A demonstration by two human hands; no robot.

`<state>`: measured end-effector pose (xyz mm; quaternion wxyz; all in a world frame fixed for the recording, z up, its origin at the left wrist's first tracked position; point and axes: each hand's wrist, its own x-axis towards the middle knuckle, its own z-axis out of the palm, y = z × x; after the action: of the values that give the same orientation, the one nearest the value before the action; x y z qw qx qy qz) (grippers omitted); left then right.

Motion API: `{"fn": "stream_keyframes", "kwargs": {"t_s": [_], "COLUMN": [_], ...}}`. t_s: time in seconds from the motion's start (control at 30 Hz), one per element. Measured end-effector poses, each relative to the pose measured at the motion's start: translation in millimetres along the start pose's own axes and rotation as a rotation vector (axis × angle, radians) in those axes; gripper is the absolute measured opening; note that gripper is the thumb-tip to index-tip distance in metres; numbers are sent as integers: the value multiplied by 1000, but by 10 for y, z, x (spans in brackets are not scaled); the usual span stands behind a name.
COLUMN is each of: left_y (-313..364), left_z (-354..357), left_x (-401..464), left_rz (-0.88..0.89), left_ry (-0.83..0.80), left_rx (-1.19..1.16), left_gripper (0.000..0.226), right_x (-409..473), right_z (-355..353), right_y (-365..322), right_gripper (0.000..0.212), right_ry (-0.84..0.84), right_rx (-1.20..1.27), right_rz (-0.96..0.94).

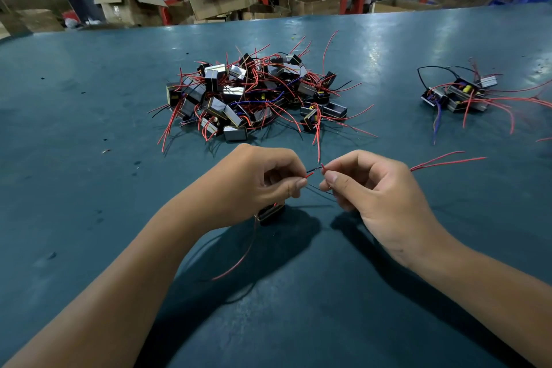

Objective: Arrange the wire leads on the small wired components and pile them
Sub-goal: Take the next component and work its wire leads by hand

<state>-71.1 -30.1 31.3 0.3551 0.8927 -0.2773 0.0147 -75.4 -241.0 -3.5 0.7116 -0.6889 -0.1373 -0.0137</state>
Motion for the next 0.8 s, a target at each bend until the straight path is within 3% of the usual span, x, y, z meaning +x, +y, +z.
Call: {"fn": "stream_keyframes", "kwargs": {"t_s": [0.27,0.8], "left_y": [14,41], "left_z": [23,71], "left_x": [4,3], "left_rz": [-34,-43], "left_ry": [23,51], "left_rx": [-4,-47], "left_gripper": [13,11], "right_x": [-12,0], "right_z": [45,23], "right_y": [15,46], "right_gripper": [19,10], "right_ry": [-34,2], "right_rx": [11,-78], "right_rz": [-44,-124]}}
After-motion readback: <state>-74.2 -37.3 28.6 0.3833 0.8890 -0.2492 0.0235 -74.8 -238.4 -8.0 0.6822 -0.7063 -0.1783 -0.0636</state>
